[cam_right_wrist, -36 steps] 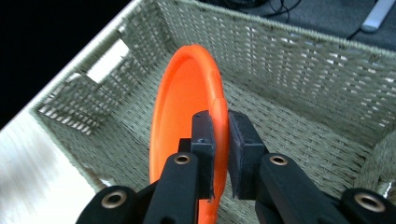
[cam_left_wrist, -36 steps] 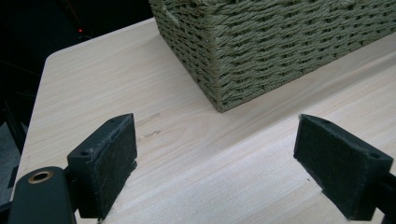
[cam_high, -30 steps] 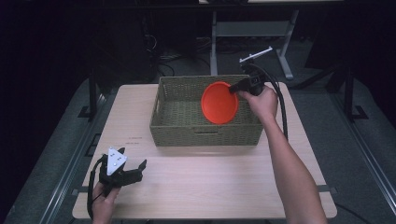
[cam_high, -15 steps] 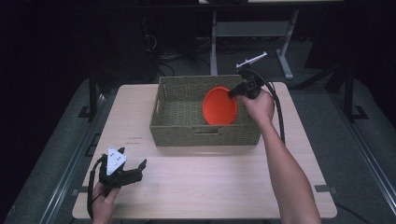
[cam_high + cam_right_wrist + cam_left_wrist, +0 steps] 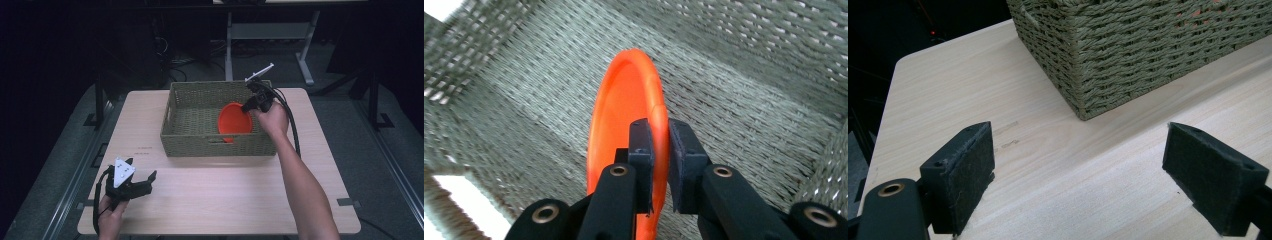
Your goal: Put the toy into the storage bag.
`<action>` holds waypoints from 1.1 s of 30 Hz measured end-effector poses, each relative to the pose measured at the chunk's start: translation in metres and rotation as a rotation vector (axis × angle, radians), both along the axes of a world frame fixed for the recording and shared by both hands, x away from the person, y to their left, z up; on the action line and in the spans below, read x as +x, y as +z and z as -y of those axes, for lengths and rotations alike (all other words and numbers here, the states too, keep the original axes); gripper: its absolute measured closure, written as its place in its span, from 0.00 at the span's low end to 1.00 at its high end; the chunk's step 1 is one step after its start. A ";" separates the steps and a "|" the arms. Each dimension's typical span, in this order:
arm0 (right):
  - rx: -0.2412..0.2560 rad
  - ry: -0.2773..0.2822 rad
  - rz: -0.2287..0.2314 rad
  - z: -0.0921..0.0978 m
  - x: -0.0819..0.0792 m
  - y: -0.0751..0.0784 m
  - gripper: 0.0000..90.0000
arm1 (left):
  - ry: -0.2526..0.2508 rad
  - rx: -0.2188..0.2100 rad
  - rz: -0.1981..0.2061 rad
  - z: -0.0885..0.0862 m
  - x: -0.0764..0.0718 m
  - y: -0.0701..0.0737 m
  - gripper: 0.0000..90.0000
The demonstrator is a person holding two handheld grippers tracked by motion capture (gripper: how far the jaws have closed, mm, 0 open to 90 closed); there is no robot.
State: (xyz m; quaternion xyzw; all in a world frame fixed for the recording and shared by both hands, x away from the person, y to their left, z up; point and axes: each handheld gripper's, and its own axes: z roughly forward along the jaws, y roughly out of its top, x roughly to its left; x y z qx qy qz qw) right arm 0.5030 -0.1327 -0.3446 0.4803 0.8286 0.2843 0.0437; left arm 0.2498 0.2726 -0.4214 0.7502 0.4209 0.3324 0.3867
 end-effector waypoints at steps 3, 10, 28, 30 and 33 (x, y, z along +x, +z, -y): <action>0.014 -0.006 -0.003 0.004 0.001 -0.003 0.90 | 0.011 -0.002 -0.003 -0.002 0.000 0.001 0.14; 0.005 -0.013 -0.031 0.009 0.002 -0.005 0.89 | 0.004 0.004 -0.001 -0.001 0.000 0.000 0.14; -0.018 -0.026 -0.075 0.019 0.001 -0.011 0.80 | 0.010 -0.006 0.001 -0.002 0.000 0.001 0.14; -0.017 -0.032 -0.078 0.021 0.002 -0.014 0.79 | 0.014 -0.010 0.000 -0.002 0.000 0.001 0.14; -0.029 -0.033 -0.078 0.022 0.001 -0.015 0.78 | 0.012 -0.008 -0.003 -0.002 0.000 0.001 0.14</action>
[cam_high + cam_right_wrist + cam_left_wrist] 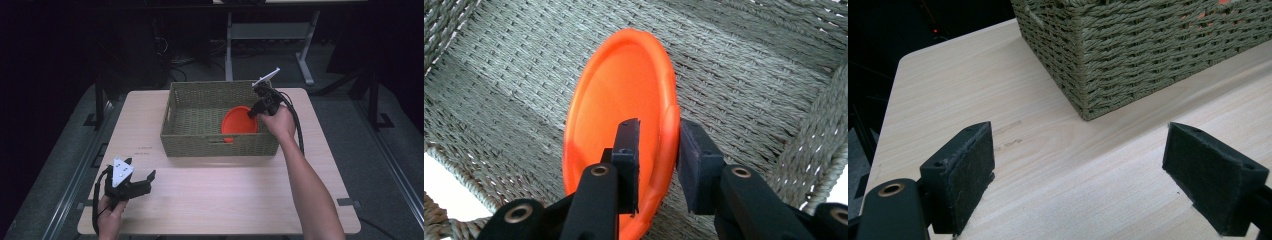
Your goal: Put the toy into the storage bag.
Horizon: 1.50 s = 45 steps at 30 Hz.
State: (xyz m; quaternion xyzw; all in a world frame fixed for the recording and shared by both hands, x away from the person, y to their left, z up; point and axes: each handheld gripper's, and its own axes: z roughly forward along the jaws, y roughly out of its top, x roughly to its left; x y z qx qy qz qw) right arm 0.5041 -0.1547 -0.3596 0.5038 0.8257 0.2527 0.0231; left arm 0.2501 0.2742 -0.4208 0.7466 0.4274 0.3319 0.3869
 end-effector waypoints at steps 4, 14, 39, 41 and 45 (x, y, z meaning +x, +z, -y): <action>-0.004 0.000 -0.001 0.001 0.000 -0.001 0.76 | -0.003 0.004 0.001 0.000 0.000 0.000 0.14; 0.016 -0.016 0.034 0.007 -0.002 0.007 0.72 | -0.002 0.002 0.002 0.001 0.000 0.000 0.14; 0.120 0.012 0.025 0.015 -0.011 0.014 0.59 | -0.010 0.012 -0.001 0.003 0.002 0.000 0.14; 0.125 0.012 0.017 0.016 -0.011 0.014 0.58 | -0.006 0.004 0.002 0.003 0.002 0.000 0.14; 0.125 0.014 0.011 0.015 -0.012 0.013 0.56 | -0.004 0.005 0.000 0.002 0.002 -0.001 0.14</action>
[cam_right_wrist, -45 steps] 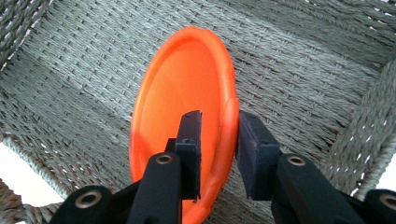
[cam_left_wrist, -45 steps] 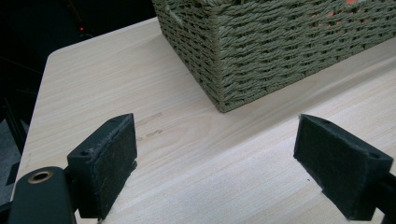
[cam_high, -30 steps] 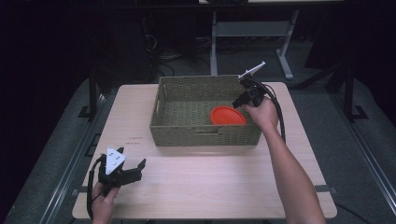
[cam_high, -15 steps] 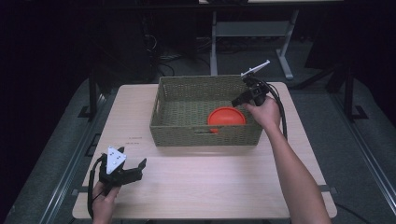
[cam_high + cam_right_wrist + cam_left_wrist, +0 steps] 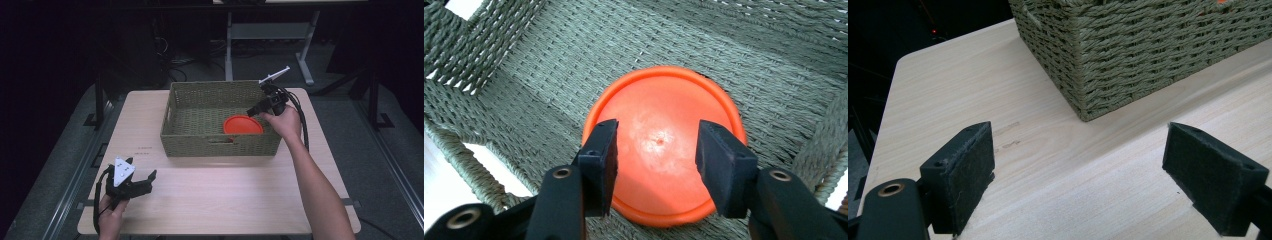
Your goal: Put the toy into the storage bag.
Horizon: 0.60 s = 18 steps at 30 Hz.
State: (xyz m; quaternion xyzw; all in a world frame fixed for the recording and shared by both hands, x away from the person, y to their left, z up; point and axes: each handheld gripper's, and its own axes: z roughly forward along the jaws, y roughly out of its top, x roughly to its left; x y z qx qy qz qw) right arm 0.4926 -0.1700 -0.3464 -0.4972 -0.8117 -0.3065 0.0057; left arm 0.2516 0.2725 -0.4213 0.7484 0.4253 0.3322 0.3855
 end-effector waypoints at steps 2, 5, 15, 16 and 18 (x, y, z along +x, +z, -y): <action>0.003 0.002 0.003 0.000 0.000 0.000 0.54 | 0.000 -0.001 0.000 0.000 0.000 0.000 0.14; 0.018 0.000 0.011 0.001 0.000 0.001 0.51 | -0.003 0.001 0.001 0.001 0.000 0.000 0.14; 0.030 0.011 -0.007 0.002 -0.001 0.000 0.42 | -0.004 0.002 0.002 0.001 0.000 0.000 0.14; 0.024 0.018 -0.012 0.001 -0.002 -0.002 0.41 | -0.005 0.002 -0.001 0.001 0.000 0.000 0.14; 0.026 0.024 -0.009 0.001 -0.003 -0.003 0.40 | -0.007 0.005 -0.003 0.001 0.000 0.000 0.14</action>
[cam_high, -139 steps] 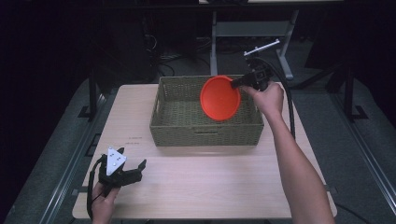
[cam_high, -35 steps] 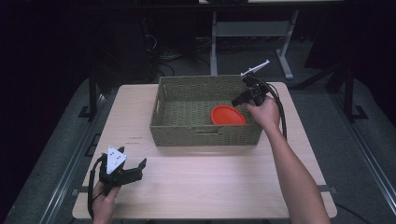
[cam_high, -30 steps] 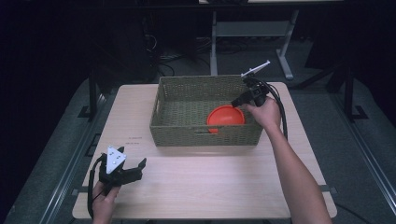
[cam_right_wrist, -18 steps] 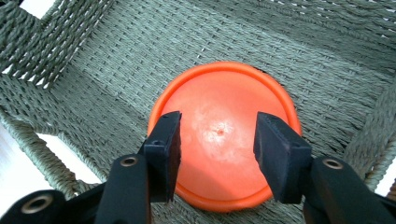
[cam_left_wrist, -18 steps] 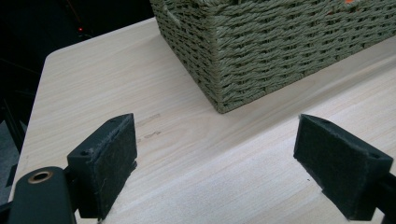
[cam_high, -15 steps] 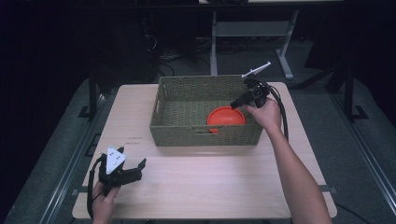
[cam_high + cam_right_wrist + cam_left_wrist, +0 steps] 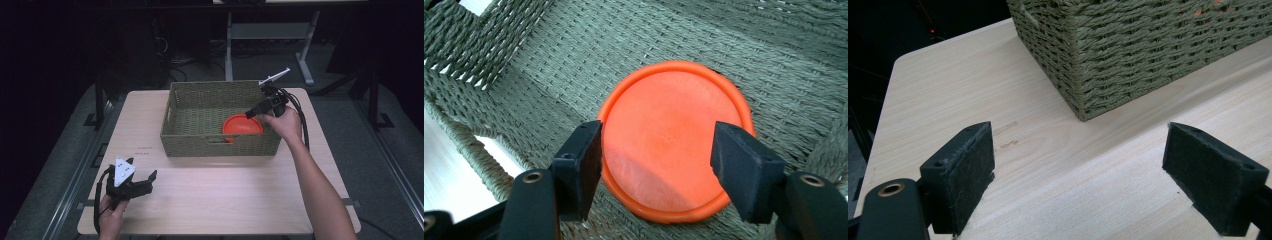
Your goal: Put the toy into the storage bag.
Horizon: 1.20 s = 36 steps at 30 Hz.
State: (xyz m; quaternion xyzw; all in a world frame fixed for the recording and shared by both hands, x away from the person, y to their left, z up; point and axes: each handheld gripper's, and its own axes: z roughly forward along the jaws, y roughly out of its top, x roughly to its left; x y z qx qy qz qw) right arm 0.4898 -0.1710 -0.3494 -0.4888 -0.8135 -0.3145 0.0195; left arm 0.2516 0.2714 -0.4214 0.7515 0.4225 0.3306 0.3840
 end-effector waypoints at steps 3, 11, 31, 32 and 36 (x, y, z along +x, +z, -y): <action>-0.002 -0.001 0.003 0.001 -0.001 0.000 0.39 | 0.001 -0.006 0.005 0.001 0.000 0.000 0.14; 0.039 -0.001 0.024 0.008 -0.007 0.008 0.36 | 0.001 -0.006 0.006 0.001 -0.001 0.000 0.14; 0.104 0.074 0.071 0.014 -0.033 0.028 0.30 | -0.003 0.003 0.004 0.002 -0.001 0.000 0.14; 0.099 0.084 0.071 0.015 -0.037 0.029 0.30 | -0.003 0.002 0.004 0.002 -0.001 0.000 0.14; 0.110 0.102 0.092 0.017 -0.045 0.033 0.30 | 0.001 -0.001 0.003 0.002 -0.001 0.000 0.14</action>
